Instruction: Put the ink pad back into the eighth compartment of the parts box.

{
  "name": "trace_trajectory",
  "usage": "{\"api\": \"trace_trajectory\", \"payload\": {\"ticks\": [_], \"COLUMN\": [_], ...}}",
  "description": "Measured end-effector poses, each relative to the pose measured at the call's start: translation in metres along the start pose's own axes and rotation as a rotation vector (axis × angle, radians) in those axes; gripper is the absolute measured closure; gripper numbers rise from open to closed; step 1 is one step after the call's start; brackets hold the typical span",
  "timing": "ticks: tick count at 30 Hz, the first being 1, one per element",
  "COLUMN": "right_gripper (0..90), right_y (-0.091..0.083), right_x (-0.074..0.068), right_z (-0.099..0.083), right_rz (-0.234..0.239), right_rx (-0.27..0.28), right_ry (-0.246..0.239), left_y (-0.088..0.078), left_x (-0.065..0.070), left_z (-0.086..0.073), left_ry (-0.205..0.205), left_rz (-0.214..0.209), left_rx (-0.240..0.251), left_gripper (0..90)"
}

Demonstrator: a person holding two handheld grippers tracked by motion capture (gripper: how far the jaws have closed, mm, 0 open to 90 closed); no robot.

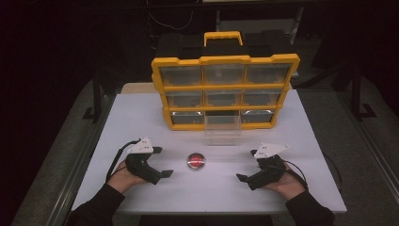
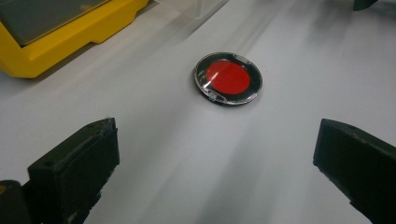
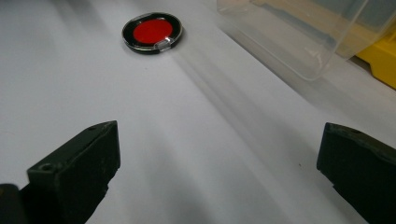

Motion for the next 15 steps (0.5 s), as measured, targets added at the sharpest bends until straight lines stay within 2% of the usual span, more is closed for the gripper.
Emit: {"api": "trace_trajectory", "payload": {"ticks": [15], "right_gripper": [0.0], "right_y": [0.000], "right_x": [0.000], "right_z": [0.000], "right_rz": [0.000], "right_rx": [0.002], "right_ry": [0.002], "left_y": [0.004], "left_x": [0.000], "left_z": [0.013], "left_ry": [0.022], "left_rz": [-0.005], "left_rx": [0.002], "left_gripper": [0.0]}}
Point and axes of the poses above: each handheld gripper's, and its own axes: y roughly forward along the jaws, z roughly out of its top, x roughly to its right, the point moved 7 cm from there along y, roughly forward along the jaws, and after that the axes turned 12 degrees about -y, right-handed, at the moved point
